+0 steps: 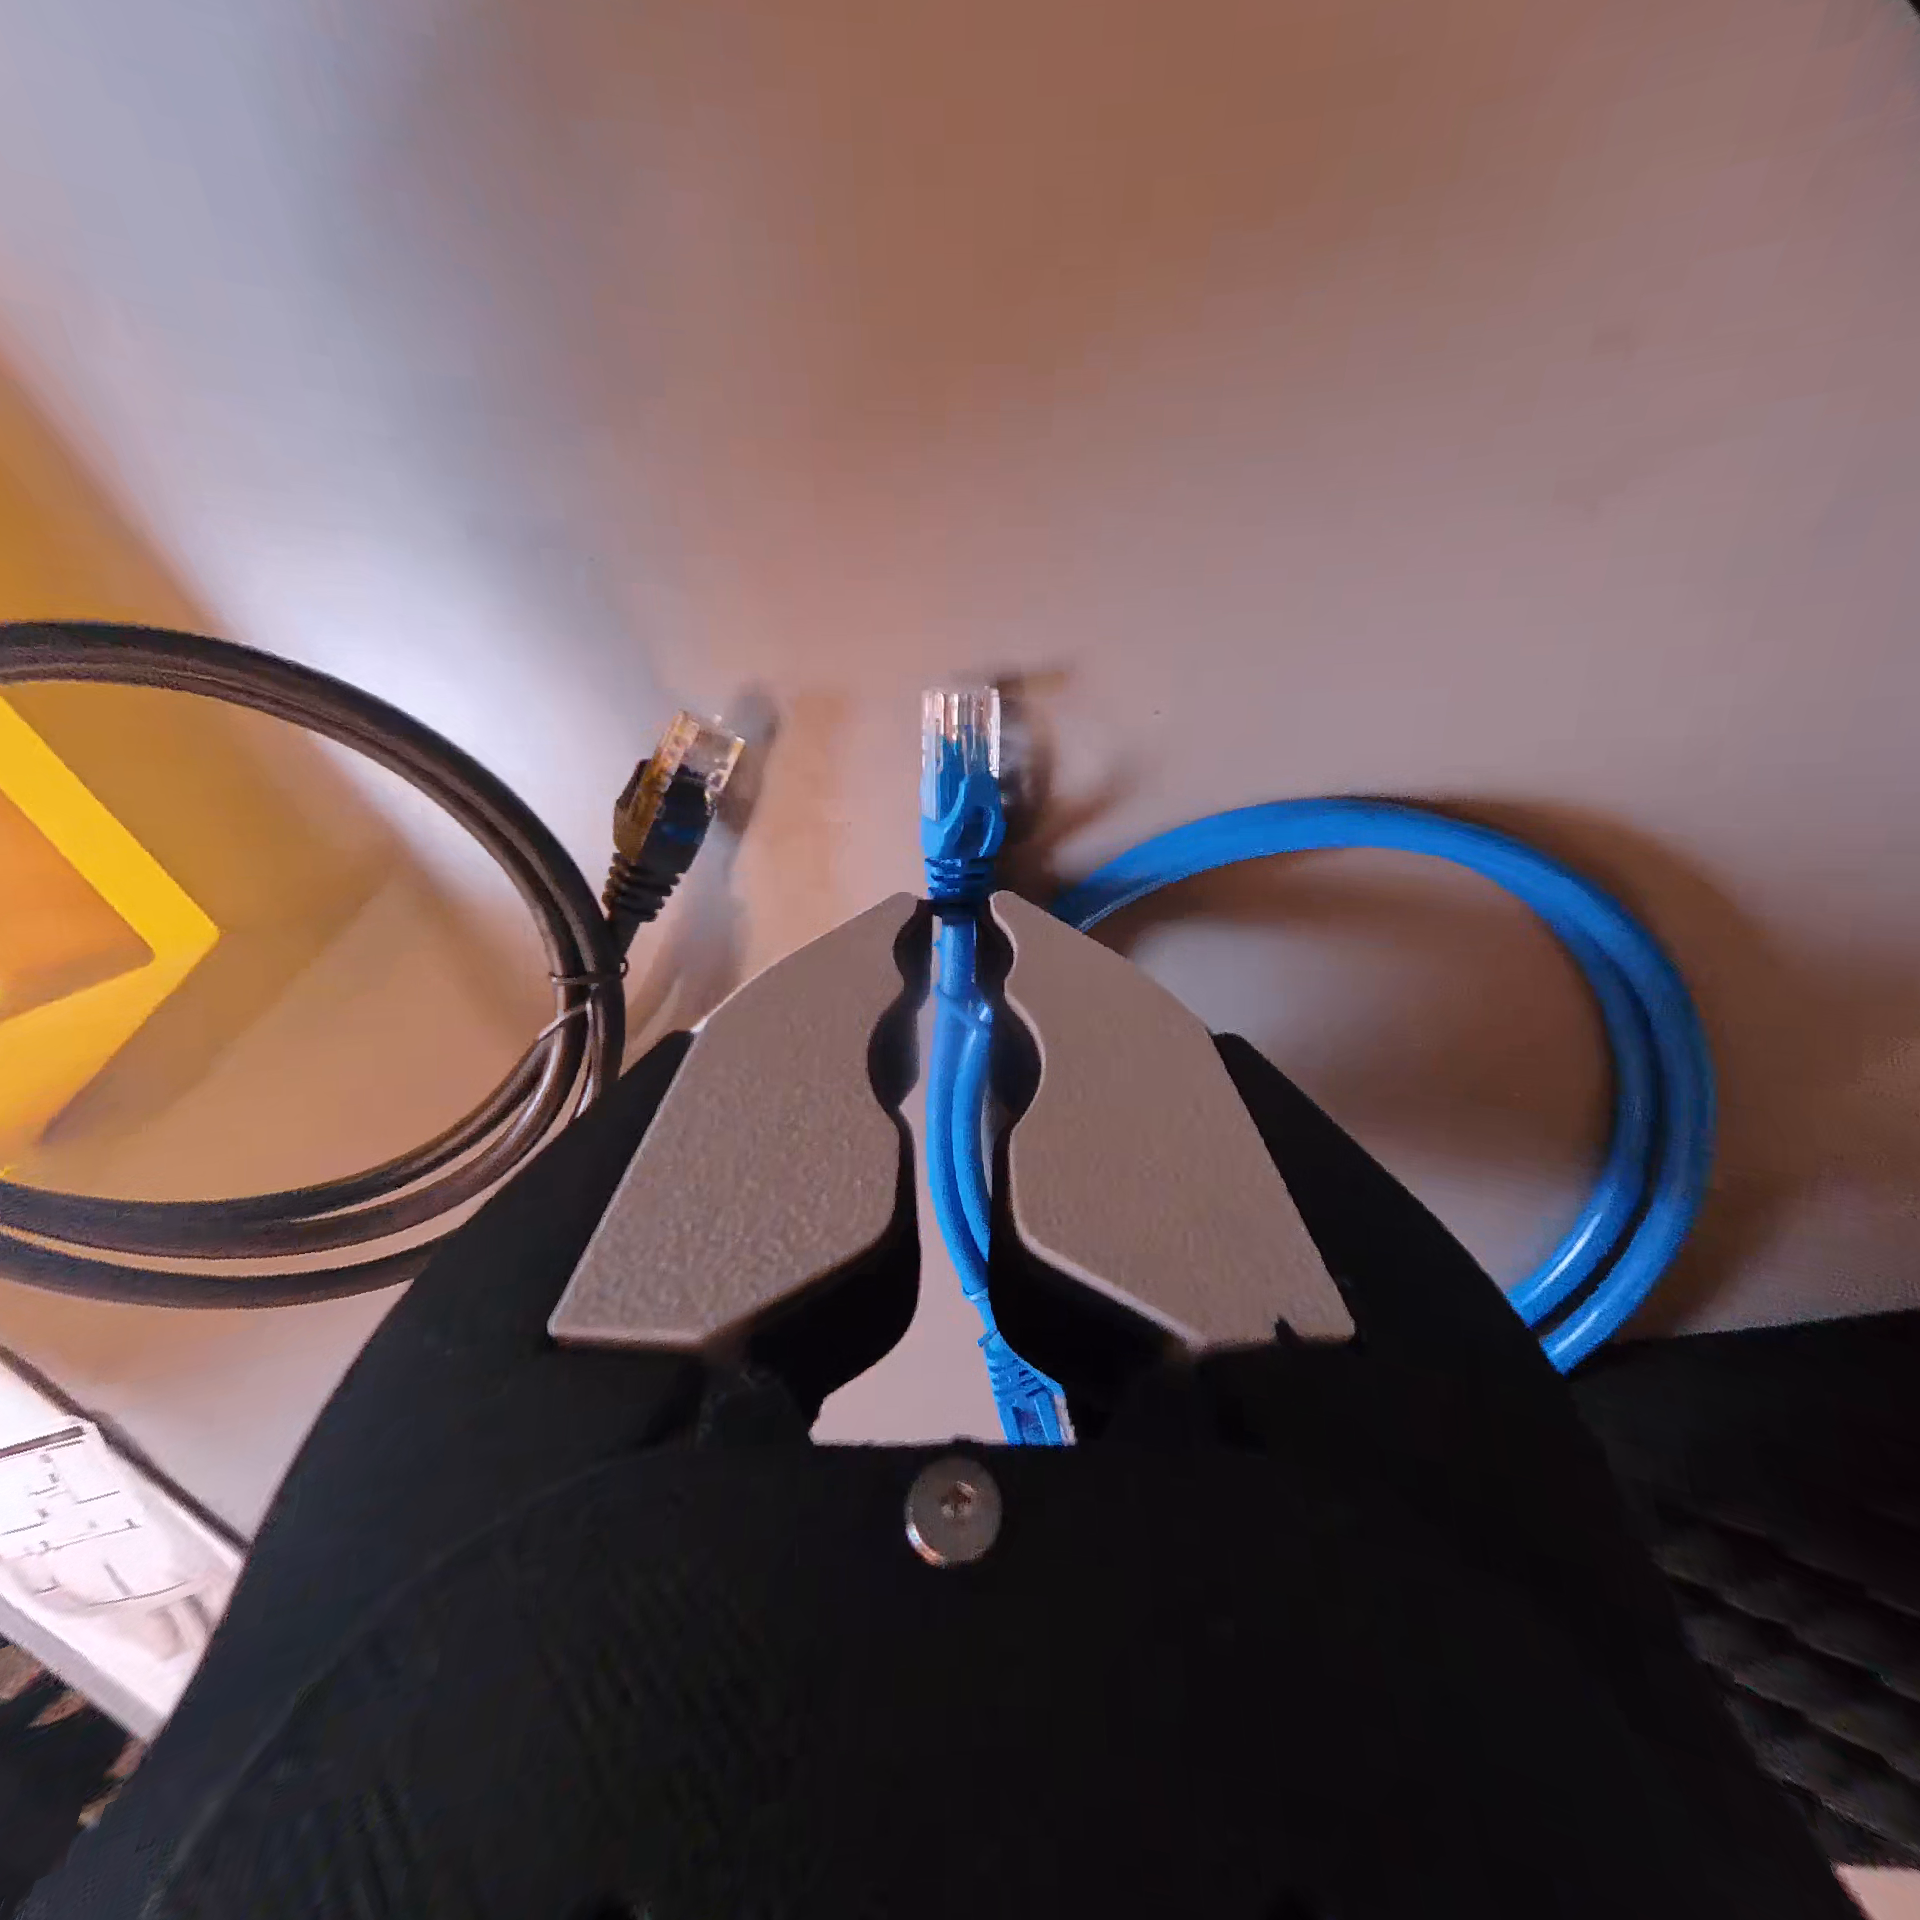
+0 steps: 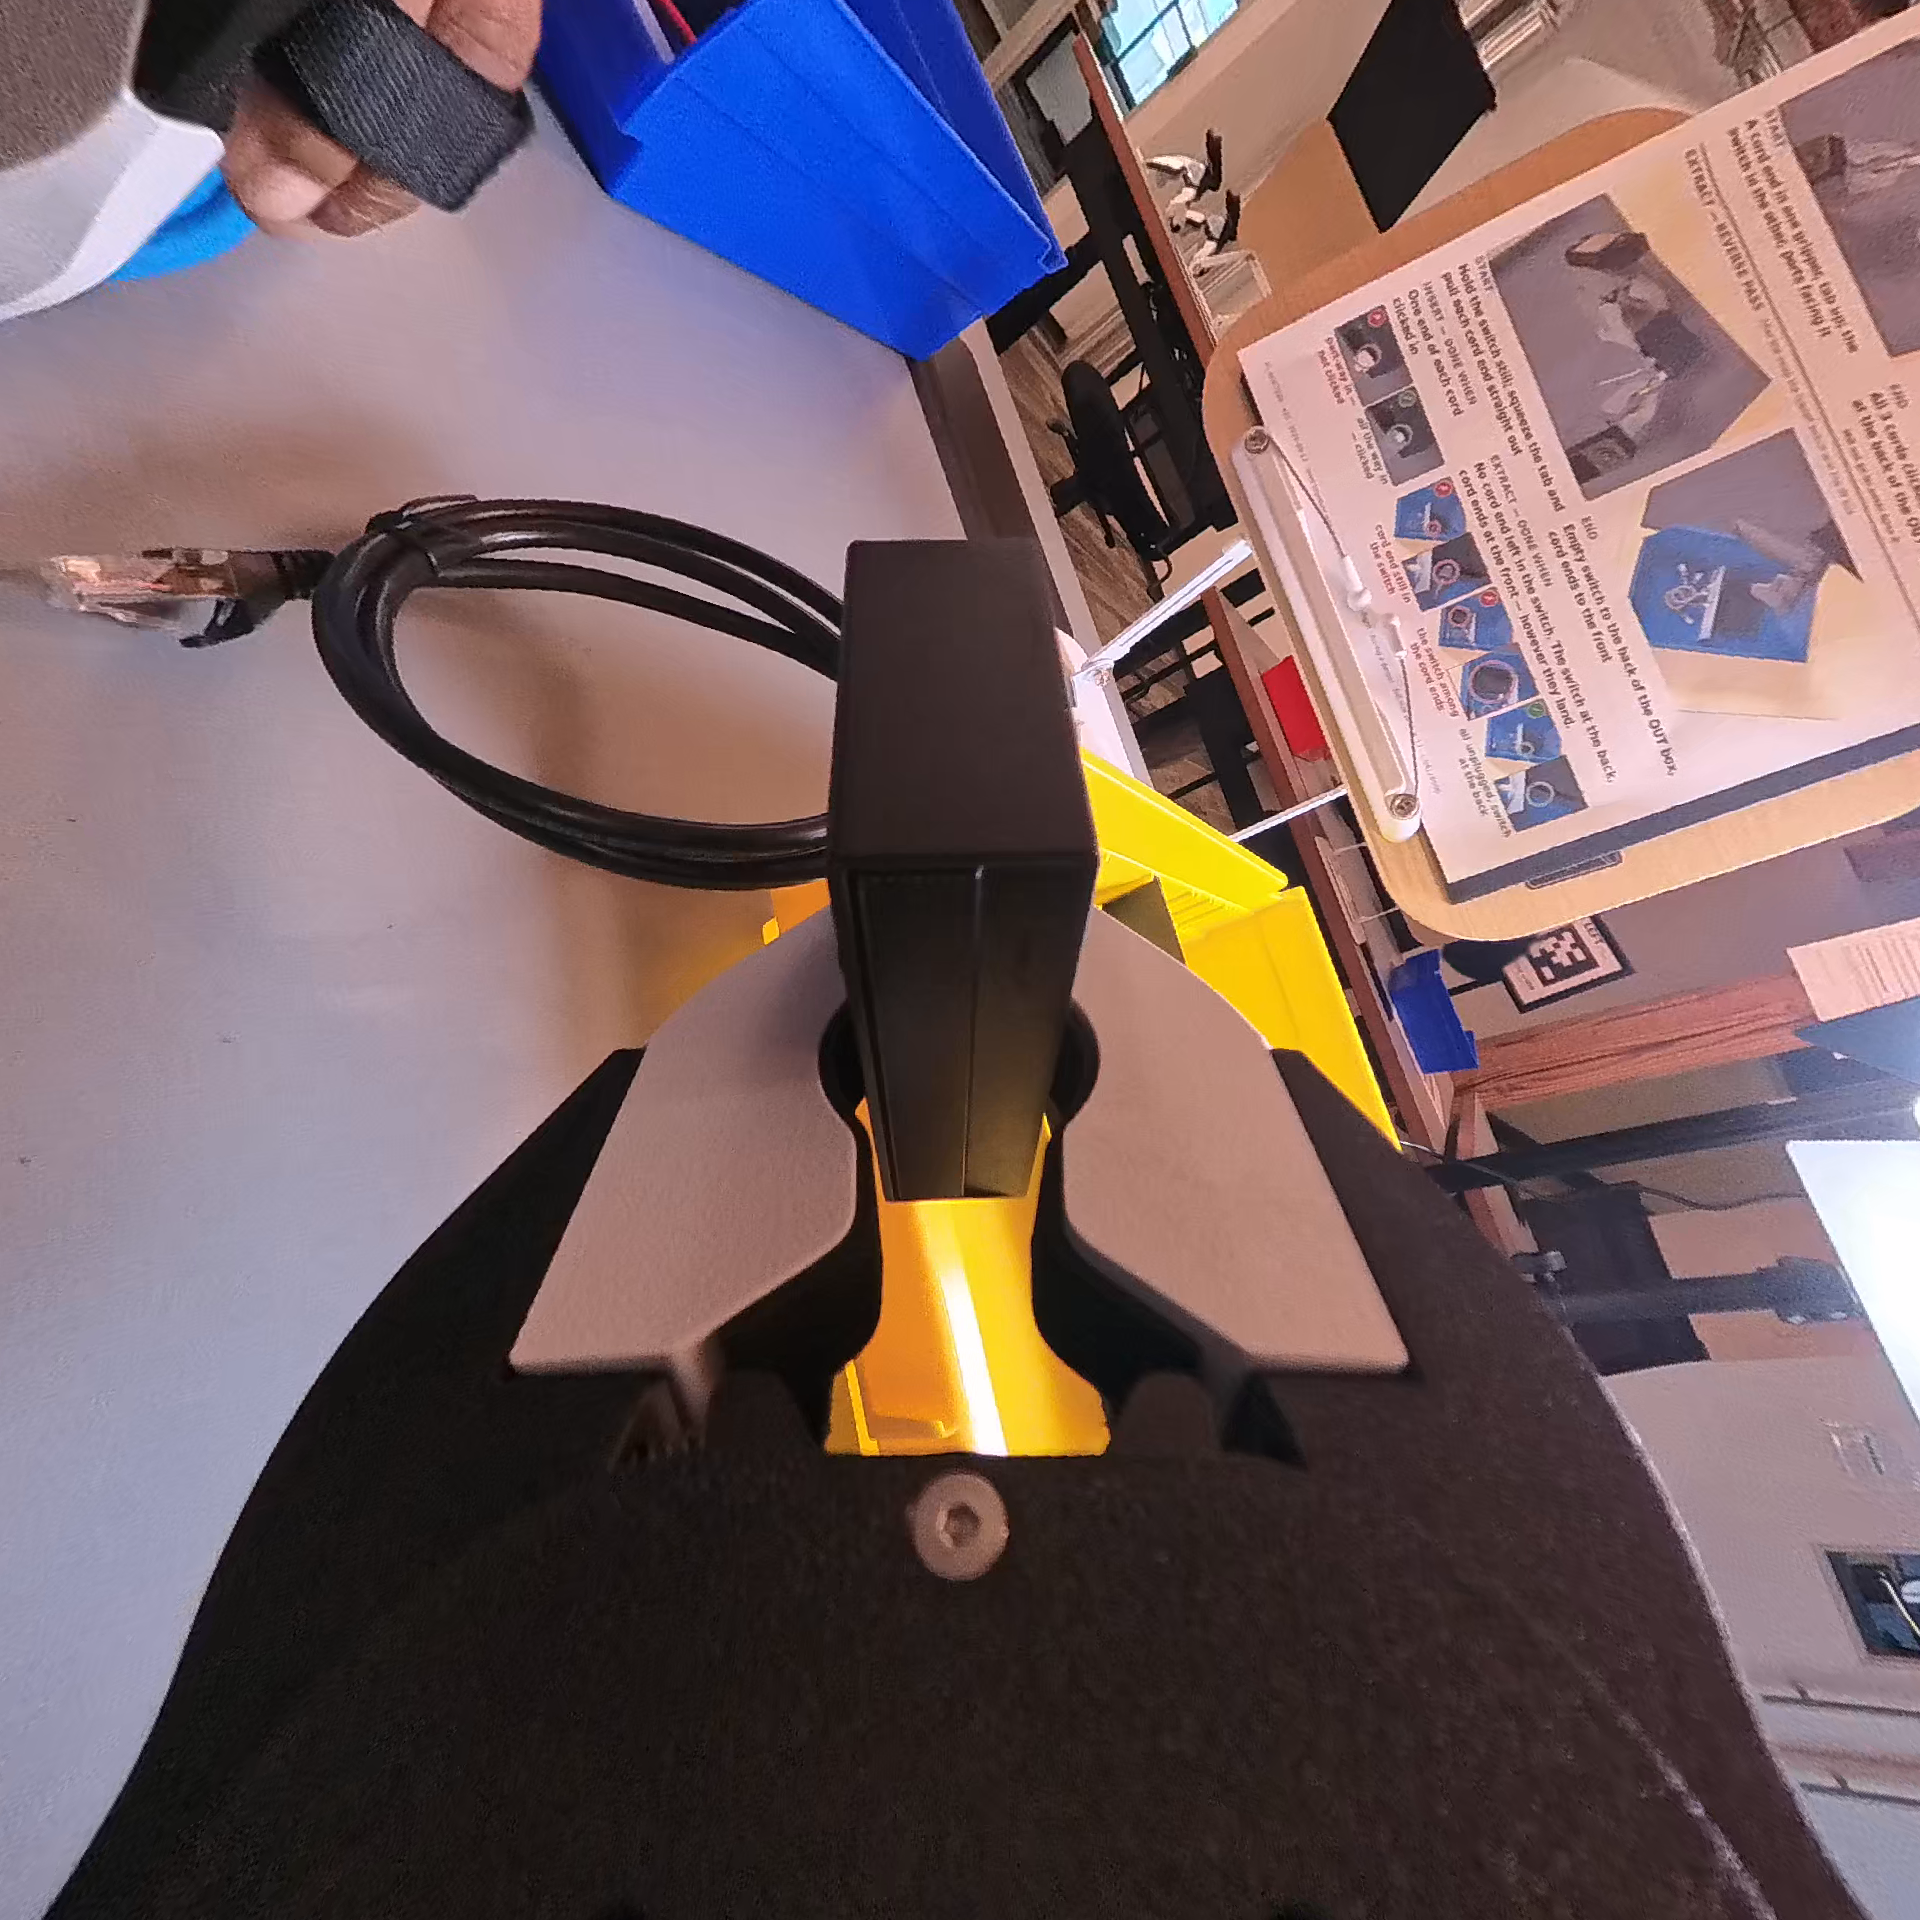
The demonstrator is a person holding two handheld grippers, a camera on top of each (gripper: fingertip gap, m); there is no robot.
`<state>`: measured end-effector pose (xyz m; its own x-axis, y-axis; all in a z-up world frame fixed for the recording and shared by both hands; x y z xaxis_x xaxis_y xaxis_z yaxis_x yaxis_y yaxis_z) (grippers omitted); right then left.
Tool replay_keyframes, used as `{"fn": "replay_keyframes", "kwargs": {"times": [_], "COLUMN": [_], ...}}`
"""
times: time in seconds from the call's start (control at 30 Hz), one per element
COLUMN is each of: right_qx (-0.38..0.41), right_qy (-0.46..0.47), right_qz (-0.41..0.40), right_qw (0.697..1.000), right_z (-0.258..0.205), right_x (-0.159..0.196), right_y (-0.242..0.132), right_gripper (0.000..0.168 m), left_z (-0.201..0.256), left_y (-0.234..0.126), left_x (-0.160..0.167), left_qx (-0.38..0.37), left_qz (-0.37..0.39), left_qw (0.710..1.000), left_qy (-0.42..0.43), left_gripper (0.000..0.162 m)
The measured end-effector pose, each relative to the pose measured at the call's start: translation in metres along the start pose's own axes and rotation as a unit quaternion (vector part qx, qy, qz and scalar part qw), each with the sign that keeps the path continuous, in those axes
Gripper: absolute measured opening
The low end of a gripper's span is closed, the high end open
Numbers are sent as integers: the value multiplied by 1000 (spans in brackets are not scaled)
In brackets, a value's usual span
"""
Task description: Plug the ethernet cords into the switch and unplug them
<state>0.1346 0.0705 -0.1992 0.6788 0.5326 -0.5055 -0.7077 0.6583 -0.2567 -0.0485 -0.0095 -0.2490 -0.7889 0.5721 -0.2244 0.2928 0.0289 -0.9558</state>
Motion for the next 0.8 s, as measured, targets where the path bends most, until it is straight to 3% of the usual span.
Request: {"fn": "replay_keyframes", "kwargs": {"times": [0.03,0.27,0.4,0.47,0.6,0.73,0.8], "right_qx": [0,2,-1,-2,-5,-5,-3], "right_qy": [-1,3,3,0,-4,-25,-37], "right_qz": [-1,0,1,0,8,19,33], "right_qw": [1000,1000,1000,1000,1000,1000,999], "right_z": [0,1,0,-1,-3,-8,-11], "right_x": [0,0,0,1,1,-6,-12], "right_y": [0,-1,-2,-2,-3,0,0], "right_gripper": [30,30,30,30,30,30,30], "left_z": [-2,-8,-8,-7,-10,-34,-43], "left_y": [1,5,8,9,-3,-44,-55], "left_x": [0,-1,1,3,10,16,16], "left_qx": [10,43,11,-12,-43,-3,2], "left_qz": [-5,-11,58,111,146,236,264], "left_qw": [1000,998,991,976,945,882,870], "left_qy": [-8,-51,-122,-188,-289,-408,-416], "left_gripper": [8,9,9,9,8,3,1]}}
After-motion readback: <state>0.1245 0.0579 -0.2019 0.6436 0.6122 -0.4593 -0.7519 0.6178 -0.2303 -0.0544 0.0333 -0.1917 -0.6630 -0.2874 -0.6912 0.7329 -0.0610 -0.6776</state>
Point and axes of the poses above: each gripper's, where its closed fingertips meet, y out along the fingers, x out of its underside, z = x × y across the jaws, the point moved 6 cm from there along -y, back along the fingers, and after that the axes turned 4 degrees about -y, right-handed, at the moved point
